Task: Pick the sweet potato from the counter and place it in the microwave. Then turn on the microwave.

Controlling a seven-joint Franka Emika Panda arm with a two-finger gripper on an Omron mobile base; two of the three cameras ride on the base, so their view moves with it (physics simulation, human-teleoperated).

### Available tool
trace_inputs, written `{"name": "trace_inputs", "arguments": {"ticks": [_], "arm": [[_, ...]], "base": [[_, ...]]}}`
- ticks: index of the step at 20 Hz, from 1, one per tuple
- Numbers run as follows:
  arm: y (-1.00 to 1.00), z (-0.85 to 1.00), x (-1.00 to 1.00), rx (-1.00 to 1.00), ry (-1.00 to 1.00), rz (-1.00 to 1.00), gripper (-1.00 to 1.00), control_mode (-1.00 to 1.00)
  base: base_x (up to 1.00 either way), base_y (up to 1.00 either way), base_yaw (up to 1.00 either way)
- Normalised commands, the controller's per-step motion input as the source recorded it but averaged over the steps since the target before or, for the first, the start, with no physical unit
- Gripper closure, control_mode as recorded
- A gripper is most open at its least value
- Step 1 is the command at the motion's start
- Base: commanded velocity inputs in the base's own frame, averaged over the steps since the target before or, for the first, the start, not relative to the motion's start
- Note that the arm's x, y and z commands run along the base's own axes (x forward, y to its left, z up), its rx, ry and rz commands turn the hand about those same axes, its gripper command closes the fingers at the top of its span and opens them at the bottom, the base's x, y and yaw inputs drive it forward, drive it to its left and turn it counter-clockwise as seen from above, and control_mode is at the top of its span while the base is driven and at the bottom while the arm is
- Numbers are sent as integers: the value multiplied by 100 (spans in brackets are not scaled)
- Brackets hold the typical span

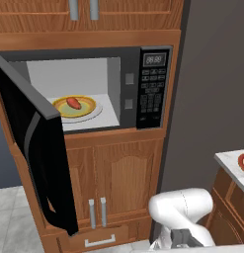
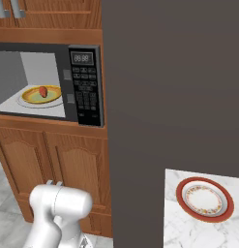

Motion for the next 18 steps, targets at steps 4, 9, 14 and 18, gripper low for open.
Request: {"name": "trace_inputs", "arguments": {"ticks": [4, 9, 14, 18], "arm": [[34, 0, 1, 0, -19, 0, 100, -100], [38, -3, 3, 0, -19, 0, 100, -100], [39, -15, 12, 0, -15, 0, 100, -100], [39, -18, 34, 0, -12, 0, 100, -100]], "base": [[0, 0, 0], [0, 0, 0], [0, 0, 0], [0, 0, 0]]}}
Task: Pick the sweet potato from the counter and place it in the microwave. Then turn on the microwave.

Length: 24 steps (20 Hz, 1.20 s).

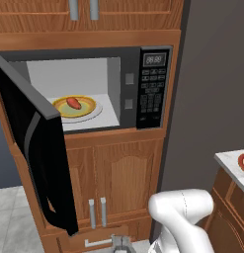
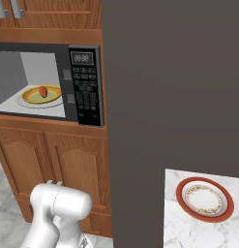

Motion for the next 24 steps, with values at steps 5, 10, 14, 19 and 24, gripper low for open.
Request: {"name": "trace_inputs", "arguments": {"ticks": [5, 10, 14, 19, 24], "arm": [[33, -21, 45, 0, -12, 0, 100, -100], [37, -31, 39, 0, -13, 0, 100, -100], [35, -42, 47, 0, -9, 0, 100, -100], [33, -49, 55, 0, -6, -2, 100, -100], [37, -54, 66, 0, -2, -4, 100, -100]], "base": [[0, 0, 0], [0, 0, 0], [0, 0, 0], [0, 0, 0], [0, 0, 0]]}}
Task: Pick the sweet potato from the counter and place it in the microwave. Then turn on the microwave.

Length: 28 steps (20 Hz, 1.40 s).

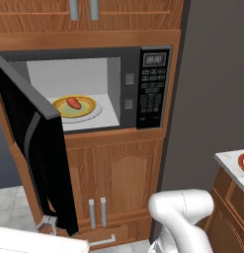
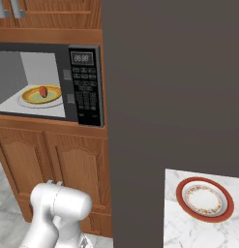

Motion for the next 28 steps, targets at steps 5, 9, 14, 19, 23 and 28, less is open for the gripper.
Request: {"name": "trace_inputs", "arguments": {"ticks": [5, 9, 14, 19, 23, 28], "arm": [[44, -45, 56, 0, -2, -4, 100, -100], [55, -35, 37, 0, -4, -4, 100, -100], [55, -28, 35, 0, -5, -3, 100, -100], [51, -27, 44, 0, -4, -5, 100, -100], [23, -13, 34, -1, -3, -13, 100, -100], [12, -4, 29, -2, -1, -22, 100, -100]], "base": [[0, 0, 0], [0, 0, 0], [0, 0, 0], [0, 0, 0], [0, 0, 0], [0, 0, 0]]}}
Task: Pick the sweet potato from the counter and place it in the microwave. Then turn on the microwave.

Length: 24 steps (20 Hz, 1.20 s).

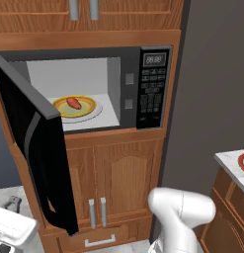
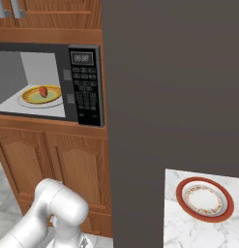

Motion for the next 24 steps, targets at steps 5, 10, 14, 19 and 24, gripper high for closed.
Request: {"name": "trace_inputs", "arguments": {"ticks": [5, 10, 14, 19, 24], "arm": [[2, -1, 30, -1, 0, -23, 100, -100], [0, 0, 29, -3, 0, -25, 100, -100], [-4, 0, 24, -2, 0, -23, 100, -100], [-21, 0, 14, -1, 0, -21, 100, -100], [-34, 3, 3, 0, 0, -16, 100, -100]], "base": [[0, 0, 0], [0, 0, 0], [0, 0, 0], [0, 0, 0], [0, 0, 0]]}}
